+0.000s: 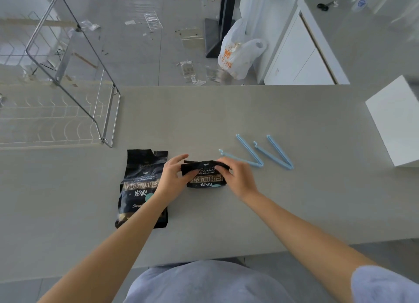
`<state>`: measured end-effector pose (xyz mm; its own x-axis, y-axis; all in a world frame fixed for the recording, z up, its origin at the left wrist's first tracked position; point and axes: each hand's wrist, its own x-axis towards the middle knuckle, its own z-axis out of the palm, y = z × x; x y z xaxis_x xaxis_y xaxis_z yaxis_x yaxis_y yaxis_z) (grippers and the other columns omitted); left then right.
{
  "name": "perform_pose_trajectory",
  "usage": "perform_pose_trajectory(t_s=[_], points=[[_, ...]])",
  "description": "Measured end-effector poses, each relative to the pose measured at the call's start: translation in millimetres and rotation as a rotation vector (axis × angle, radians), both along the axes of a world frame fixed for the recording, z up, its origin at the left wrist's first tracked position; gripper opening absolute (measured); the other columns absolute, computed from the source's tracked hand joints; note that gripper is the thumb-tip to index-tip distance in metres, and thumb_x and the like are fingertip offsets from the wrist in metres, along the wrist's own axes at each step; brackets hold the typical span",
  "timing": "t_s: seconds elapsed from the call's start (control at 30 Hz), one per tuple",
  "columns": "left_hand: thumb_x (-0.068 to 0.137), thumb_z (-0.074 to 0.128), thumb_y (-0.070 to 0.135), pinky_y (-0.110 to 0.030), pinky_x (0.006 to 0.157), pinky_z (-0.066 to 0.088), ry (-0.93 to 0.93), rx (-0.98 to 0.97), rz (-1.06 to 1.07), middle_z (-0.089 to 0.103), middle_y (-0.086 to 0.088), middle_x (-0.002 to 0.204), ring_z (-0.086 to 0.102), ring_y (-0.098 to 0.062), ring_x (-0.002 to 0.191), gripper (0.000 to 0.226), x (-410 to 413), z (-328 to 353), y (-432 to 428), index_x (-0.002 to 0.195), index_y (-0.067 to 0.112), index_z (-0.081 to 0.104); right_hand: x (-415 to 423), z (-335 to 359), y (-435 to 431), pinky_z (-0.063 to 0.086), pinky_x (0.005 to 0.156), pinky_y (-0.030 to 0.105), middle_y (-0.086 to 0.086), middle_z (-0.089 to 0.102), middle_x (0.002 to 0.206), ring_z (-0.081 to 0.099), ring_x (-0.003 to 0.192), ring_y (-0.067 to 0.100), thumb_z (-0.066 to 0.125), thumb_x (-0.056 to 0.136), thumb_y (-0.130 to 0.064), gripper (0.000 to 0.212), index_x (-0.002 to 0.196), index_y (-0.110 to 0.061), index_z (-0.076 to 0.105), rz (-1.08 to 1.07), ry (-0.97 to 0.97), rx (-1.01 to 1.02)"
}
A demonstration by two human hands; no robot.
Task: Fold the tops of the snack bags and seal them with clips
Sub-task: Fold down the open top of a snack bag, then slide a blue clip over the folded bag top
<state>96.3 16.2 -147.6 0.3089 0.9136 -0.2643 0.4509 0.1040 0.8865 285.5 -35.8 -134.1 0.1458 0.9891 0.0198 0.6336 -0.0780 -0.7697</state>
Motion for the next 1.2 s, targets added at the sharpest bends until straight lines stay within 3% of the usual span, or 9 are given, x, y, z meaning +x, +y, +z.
perform_pose_trajectory(t_s=[0.17, 0.3, 0.4, 0.47, 0.6, 0.73, 1.0, 1.07, 1.2], points=[[0.075, 0.075, 0.019, -0.023, 0.079, 0.047, -0.109, -0.176, 0.106, 0.058, -0.008, 0.114, 0.058, -0.017, 0.101, 0.032, 13.3, -1.0, -15.7, 0.101, 0.022, 0.058, 5.0, 1.7, 5.6, 0.051, 0.072, 0.046, 0.006, 0.071, 0.079, 0.063, 0.075, 0.027, 0.061, 0.086, -0.020, 0.008, 0.090, -0.016, 0.067, 0.045, 0.011, -0.106], [0.076, 0.073, 0.009, -0.037, 0.090, 0.049, -0.125, -0.157, 0.140, 0.057, -0.013, 0.115, 0.058, -0.026, 0.104, 0.026, 17.4, -0.8, -13.1, 0.097, 0.018, 0.061, 7.9, 0.6, -1.0, 0.052, 0.073, 0.048, 0.006, 0.071, 0.079, 0.064, 0.075, 0.026, 0.063, 0.086, -0.017, 0.007, 0.087, -0.014, 0.068, 0.003, 0.117, -0.122], [0.076, 0.073, 0.009, -0.019, 0.077, 0.046, -0.137, -0.141, 0.133, 0.055, -0.006, 0.110, 0.057, -0.020, 0.098, 0.025, 18.3, -0.9, -14.3, 0.088, 0.026, 0.060, 11.7, 1.2, -1.2, 0.050, 0.076, 0.042, 0.007, 0.071, 0.083, 0.064, 0.080, 0.020, 0.055, 0.092, -0.025, 0.017, 0.088, -0.016, 0.069, 0.006, 0.254, -0.167], [0.077, 0.073, 0.010, -0.019, 0.077, 0.044, -0.152, -0.167, 0.126, 0.054, -0.006, 0.110, 0.056, -0.018, 0.096, 0.024, 17.9, -0.8, -13.4, 0.086, 0.027, 0.059, 19.9, 1.4, 3.0, 0.047, 0.083, 0.033, 0.001, 0.071, 0.094, 0.064, 0.096, 0.015, 0.044, 0.097, -0.028, 0.026, 0.094, -0.017, 0.068, -0.059, 0.333, -0.165], [0.077, 0.073, 0.015, -0.022, 0.078, 0.044, -0.133, -0.236, 0.119, 0.054, -0.003, 0.107, 0.056, -0.017, 0.095, 0.019, 14.5, -2.9, -10.1, 0.089, 0.022, 0.060, 64.6, -17.2, 10.7, 0.041, 0.093, 0.032, 0.004, 0.062, 0.116, 0.053, 0.114, 0.020, 0.052, 0.092, -0.019, 0.018, 0.106, -0.015, 0.063, -0.227, -0.015, -0.205], [0.078, 0.072, 0.015, -0.012, 0.063, 0.049, -0.130, -0.331, 0.034, 0.057, -0.003, 0.105, 0.059, -0.013, 0.090, 0.030, 13.4, -4.8, -17.1, 0.105, 0.007, 0.059, 99.5, -45.9, -3.1, 0.037, 0.101, 0.038, 0.011, 0.042, 0.133, 0.040, 0.124, 0.026, 0.061, 0.085, -0.017, 0.037, 0.122, -0.015, 0.054, -0.227, -0.200, -0.454], [0.083, 0.067, 0.017, -0.011, 0.063, 0.050, -0.233, -0.345, 0.111, 0.060, -0.009, 0.111, 0.061, -0.012, 0.091, 0.026, 18.7, -12.0, -27.5, 0.107, 0.009, 0.060, 93.5, -60.3, -13.9, 0.040, 0.076, 0.031, 0.000, 0.044, 0.113, 0.043, 0.108, 0.018, 0.067, 0.082, -0.016, 0.011, 0.091, -0.021, 0.062, -0.196, -0.347, -0.501], [0.084, 0.065, 0.018, -0.014, 0.064, 0.051, -0.233, -0.368, 0.114, 0.063, -0.010, 0.109, 0.062, -0.014, 0.090, 0.032, 18.7, -13.6, -25.1, 0.112, 0.007, 0.057, 92.4, -58.4, -7.6, 0.041, 0.074, 0.029, 0.003, 0.047, 0.106, 0.048, 0.098, 0.019, 0.064, 0.083, -0.012, 0.008, 0.091, -0.015, 0.063, -0.238, -0.222, -0.516], [0.084, 0.065, 0.020, -0.016, 0.065, 0.051, -0.236, -0.391, 0.112, 0.064, -0.010, 0.106, 0.063, -0.013, 0.087, 0.032, 20.5, -14.9, -20.5, 0.112, 0.007, 0.056, 88.3, -30.8, -2.2, 0.051, 0.069, 0.028, 0.011, 0.057, 0.093, 0.057, 0.087, 0.021, 0.062, 0.086, -0.005, 0.010, 0.095, -0.007, 0.059, -0.347, 0.431, -0.543]])
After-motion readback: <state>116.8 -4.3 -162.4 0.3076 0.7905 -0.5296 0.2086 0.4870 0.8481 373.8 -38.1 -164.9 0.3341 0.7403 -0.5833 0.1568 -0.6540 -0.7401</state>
